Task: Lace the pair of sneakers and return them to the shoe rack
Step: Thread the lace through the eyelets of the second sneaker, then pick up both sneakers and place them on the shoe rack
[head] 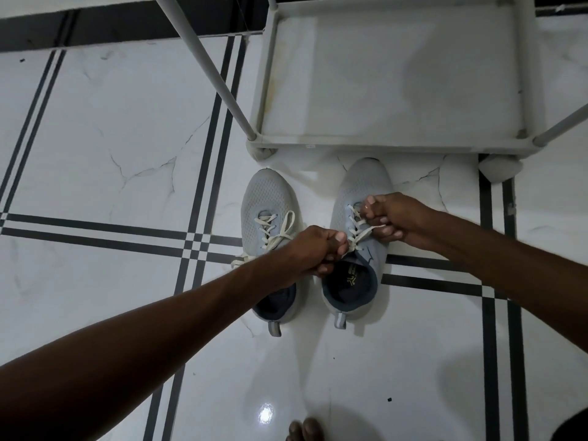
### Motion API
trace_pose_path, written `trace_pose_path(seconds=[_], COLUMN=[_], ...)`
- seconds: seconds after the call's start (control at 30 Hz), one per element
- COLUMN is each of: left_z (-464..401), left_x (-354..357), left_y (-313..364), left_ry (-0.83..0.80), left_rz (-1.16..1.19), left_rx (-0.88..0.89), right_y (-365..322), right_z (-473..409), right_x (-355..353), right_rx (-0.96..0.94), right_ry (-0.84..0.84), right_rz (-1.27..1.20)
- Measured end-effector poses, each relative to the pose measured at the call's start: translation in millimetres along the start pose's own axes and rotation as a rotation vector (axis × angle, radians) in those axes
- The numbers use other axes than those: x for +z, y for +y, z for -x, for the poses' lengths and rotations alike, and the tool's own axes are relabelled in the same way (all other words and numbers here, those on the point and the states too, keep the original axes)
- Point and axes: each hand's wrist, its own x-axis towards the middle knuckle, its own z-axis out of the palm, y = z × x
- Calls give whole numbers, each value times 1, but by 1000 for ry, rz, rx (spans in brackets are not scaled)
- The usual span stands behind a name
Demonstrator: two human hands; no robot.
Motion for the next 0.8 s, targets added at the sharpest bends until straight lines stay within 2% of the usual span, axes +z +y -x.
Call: trace_pose_path(seconds=[0.17, 0.23, 0.3, 0.37, 0.43, 0.5, 0.57, 0.7, 0.8], left_z=[15, 25, 33, 41, 50, 58, 65, 67, 60], left_x=[-17, -34, -58, -83, -103, -115, -114, -91, -81], left_y=[25, 35, 38, 33, 19, -5, -31, -65, -64], left_ry=[65, 186, 342, 430, 388, 272, 189, 397, 444], left_rz=[-100, -252, -617, -967, -1105, -967, -756, -464, -393], left_rx=[79, 154, 231, 148, -120, -376, -439, -233, -132], right_y=[-3, 0, 11, 30, 49, 63, 67, 61, 56], right_z=[32, 46, 60, 69, 72, 70, 65, 53, 49], right_x=[12, 16, 23, 29, 34, 38, 40, 44, 49], right_rx=[-134, -277, -430, -434, -347, -225, -126, -72, -97], right_ry=[71, 282, 513, 617, 596, 524, 461, 418, 404], right_rz=[235, 308, 575, 768, 762, 666, 566, 573, 624])
